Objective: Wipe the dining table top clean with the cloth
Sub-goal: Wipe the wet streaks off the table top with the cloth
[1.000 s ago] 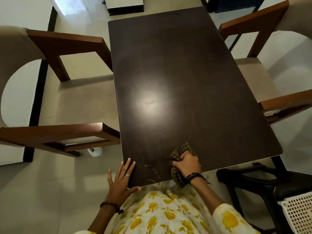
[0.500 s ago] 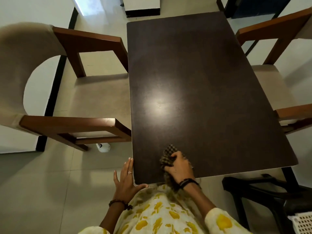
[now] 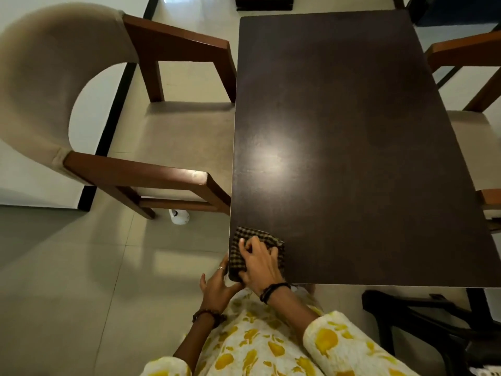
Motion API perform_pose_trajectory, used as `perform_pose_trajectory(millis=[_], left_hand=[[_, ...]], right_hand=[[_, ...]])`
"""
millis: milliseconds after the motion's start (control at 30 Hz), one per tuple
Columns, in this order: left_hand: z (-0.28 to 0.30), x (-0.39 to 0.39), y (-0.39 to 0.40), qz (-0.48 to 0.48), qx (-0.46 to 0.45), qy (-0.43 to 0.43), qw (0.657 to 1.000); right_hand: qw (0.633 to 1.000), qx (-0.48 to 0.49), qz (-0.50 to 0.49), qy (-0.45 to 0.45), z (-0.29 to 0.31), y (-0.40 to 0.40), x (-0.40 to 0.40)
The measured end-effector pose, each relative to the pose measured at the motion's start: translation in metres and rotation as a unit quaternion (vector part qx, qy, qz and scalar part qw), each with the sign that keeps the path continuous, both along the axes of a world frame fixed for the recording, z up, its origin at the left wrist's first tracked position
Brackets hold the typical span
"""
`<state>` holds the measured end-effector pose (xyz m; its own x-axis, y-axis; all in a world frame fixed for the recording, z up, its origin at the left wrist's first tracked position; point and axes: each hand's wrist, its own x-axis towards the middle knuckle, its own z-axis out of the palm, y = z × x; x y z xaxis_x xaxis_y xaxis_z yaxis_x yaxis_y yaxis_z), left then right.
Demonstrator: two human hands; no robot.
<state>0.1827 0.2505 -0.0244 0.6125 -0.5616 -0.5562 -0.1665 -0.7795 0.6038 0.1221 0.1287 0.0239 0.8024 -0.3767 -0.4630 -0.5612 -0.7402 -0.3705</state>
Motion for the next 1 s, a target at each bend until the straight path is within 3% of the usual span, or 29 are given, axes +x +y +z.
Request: perform_pose_trajectory(millis=[267, 367, 533, 633, 733, 867, 1000], left_hand=[[-0.016, 0.009, 0.019, 0.041, -0.063, 0.150, 0.986], [-0.009, 0.010, 0.015, 0.105, -0.109, 0.208, 0.966], [-0.007, 0.000, 0.013, 0.201, -0.144, 0.209, 0.946], [-0.003, -0.017, 0.010, 0.212, -0.122, 0.147, 0.959], [0.001, -0.038, 0.006, 0.177, -0.060, -0.001, 0.982], [0.002, -0.070, -0.003, 0.037, -0.045, -0.157, 0.986], [-0.004, -0.107, -0.022, -0.099, -0.037, -0.209, 0.972]], right_hand=[[0.991, 0.013, 0.126, -0.032, -0.007, -0.002, 0.010], [0.982, 0.032, 0.183, -0.044, -0.011, 0.001, 0.005], [0.962, 0.067, 0.258, -0.058, -0.019, -0.010, -0.006], [0.950, 0.088, 0.294, -0.064, -0.016, -0.021, -0.012], [0.939, 0.079, 0.331, -0.053, -0.011, -0.034, -0.023], [0.942, 0.080, 0.322, -0.054, -0.010, -0.053, -0.055], [0.957, 0.082, 0.274, -0.047, -0.009, -0.087, -0.106]])
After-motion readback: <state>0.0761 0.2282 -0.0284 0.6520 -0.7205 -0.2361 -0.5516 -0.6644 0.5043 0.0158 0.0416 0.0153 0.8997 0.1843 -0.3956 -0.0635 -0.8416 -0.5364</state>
